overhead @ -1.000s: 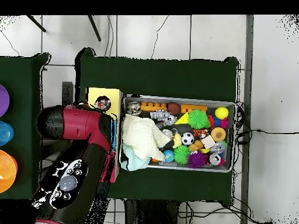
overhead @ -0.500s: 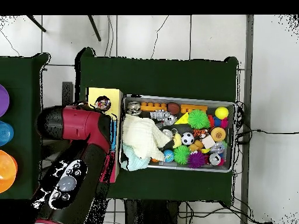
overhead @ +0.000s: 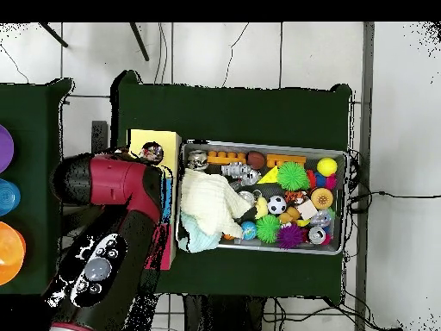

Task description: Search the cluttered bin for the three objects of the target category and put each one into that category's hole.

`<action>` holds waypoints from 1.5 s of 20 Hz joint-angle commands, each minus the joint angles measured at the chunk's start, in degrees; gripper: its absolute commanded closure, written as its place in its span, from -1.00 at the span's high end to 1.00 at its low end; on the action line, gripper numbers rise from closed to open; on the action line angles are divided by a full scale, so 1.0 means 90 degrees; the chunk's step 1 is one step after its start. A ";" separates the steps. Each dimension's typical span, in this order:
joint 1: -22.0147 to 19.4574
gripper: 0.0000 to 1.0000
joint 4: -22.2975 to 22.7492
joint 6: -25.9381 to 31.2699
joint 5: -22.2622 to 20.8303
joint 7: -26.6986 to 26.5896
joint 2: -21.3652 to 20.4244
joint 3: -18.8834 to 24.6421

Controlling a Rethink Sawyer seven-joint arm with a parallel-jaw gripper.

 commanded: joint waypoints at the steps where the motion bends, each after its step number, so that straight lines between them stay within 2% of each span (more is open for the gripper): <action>1: -0.0120 -1.00 -0.0197 0.0856 -0.0084 0.1207 0.0232 0.0321; 5: 0.0128 -1.00 0.0062 0.1574 -0.0256 0.1199 -0.0379 -0.0039; 12: 0.0019 -1.00 -0.0246 0.1921 -0.0306 0.1020 -0.0431 -0.0127; 16: 0.0011 -1.00 -0.0203 0.1695 -0.0258 0.1047 -0.0361 -0.0055; 22: -0.0161 -1.00 -0.0253 0.0920 -0.0187 0.0895 0.0010 0.0234; 30: -0.0205 -1.00 -0.0354 0.0715 -0.0133 0.0976 0.0257 0.0253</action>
